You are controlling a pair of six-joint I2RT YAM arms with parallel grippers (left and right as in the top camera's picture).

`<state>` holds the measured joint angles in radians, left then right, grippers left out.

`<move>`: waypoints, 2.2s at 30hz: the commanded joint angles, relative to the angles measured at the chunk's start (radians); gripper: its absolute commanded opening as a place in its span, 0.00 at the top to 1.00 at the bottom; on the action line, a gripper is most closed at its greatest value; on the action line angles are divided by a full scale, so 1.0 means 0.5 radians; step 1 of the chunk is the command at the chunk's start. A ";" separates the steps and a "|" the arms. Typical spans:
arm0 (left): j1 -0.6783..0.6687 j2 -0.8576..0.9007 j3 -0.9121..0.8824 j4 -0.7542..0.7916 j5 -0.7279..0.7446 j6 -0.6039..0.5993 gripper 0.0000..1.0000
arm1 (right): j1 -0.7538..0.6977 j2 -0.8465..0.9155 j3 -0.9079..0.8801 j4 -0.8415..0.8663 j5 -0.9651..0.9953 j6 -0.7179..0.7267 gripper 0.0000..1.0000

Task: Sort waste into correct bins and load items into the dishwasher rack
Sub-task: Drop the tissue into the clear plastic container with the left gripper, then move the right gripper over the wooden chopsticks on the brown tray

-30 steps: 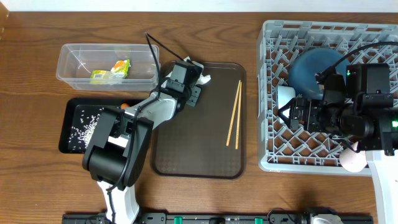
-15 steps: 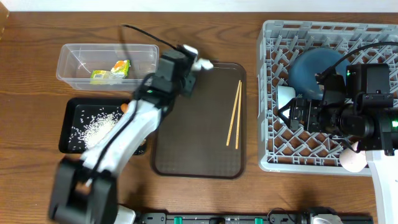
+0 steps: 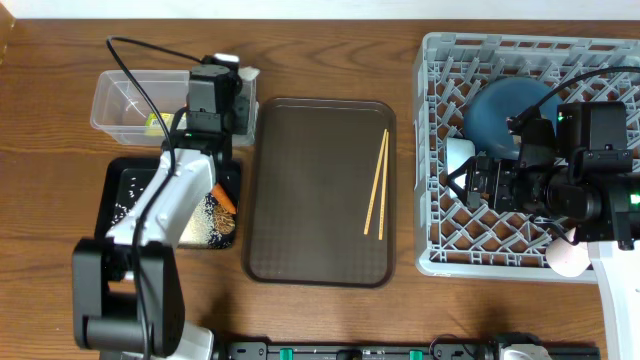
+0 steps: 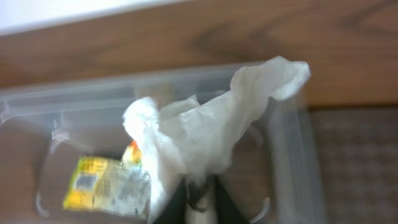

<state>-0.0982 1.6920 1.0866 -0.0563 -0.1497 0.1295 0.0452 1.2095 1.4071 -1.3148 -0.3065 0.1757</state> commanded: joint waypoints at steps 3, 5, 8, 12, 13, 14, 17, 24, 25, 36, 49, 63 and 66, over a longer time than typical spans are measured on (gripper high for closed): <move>0.002 -0.127 0.012 -0.107 -0.033 -0.030 0.51 | 0.017 0.004 0.007 0.005 -0.017 0.005 0.01; 0.002 -0.259 0.012 -0.170 -0.034 -0.076 0.49 | 0.017 0.005 0.007 0.005 -0.017 0.005 0.01; 0.002 -0.510 0.012 -0.282 -0.032 -0.224 0.35 | 0.017 0.005 0.007 0.002 -0.017 0.005 0.01; 0.002 -0.855 0.012 -0.504 0.186 -0.307 0.35 | 0.018 0.005 0.007 0.004 -0.016 0.005 0.01; 0.002 -0.942 0.012 -0.586 0.329 -0.307 0.35 | 0.018 0.005 0.007 0.004 -0.016 0.005 0.01; 0.002 -1.013 0.012 -0.667 0.449 -0.307 0.35 | 0.018 0.005 0.007 0.004 -0.016 0.005 0.01; 0.002 -1.206 0.012 -0.981 0.671 -0.317 0.35 | 0.063 0.008 0.007 0.013 -0.014 0.018 0.01; 0.002 -1.463 0.012 -1.785 0.690 -0.666 0.28 | 0.527 0.153 0.002 0.049 0.187 0.393 0.14; 0.002 -1.473 0.012 -1.891 0.690 -0.690 0.24 | 0.616 0.208 -0.005 0.080 0.187 0.457 0.20; 0.002 -1.475 0.011 -2.356 0.697 -0.713 0.02 | 0.990 1.055 -0.027 0.649 0.376 0.957 0.31; 0.002 -1.465 0.011 -2.354 0.696 -0.713 0.02 | 0.990 1.683 -0.027 0.998 0.466 1.020 0.41; 0.002 -1.465 0.011 -2.355 0.697 -0.713 0.02 | 0.993 1.770 -0.005 1.012 0.448 0.962 0.99; 0.002 -1.465 0.011 -2.355 0.696 -0.713 0.02 | 0.993 1.656 0.013 0.977 0.448 0.858 0.99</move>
<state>-0.0990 0.9585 1.0882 -1.2304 0.1890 -0.2173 0.5365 2.0628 1.4101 -0.8082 -0.0868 0.6567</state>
